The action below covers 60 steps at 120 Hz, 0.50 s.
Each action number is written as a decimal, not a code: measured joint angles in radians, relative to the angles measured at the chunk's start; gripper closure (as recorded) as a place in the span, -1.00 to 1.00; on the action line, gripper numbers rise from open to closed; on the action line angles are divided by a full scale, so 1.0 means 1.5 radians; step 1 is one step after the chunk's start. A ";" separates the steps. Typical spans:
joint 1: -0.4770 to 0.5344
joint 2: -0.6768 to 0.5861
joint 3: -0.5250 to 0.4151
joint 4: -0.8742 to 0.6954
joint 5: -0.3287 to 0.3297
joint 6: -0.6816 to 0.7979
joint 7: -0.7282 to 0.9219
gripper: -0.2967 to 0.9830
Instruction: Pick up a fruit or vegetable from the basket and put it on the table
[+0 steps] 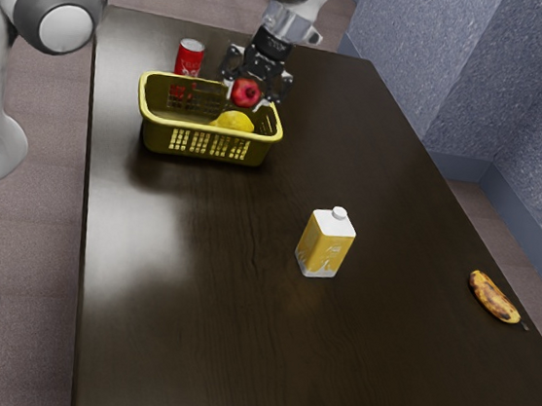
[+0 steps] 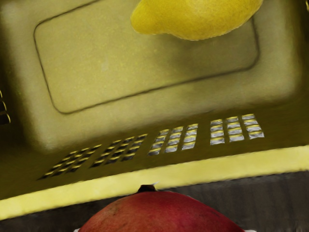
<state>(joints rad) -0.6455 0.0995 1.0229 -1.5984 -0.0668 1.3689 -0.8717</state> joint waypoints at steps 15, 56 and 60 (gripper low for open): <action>-0.036 -0.001 -0.045 0.001 0.011 -0.019 0.001 0.08; -0.035 0.026 -0.147 -0.013 0.034 0.008 0.007 -0.01; -0.035 0.029 -0.148 -0.013 0.035 0.014 0.008 -0.13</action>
<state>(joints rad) -0.6976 0.1427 0.8002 -1.6181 -0.0138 1.3898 -0.8593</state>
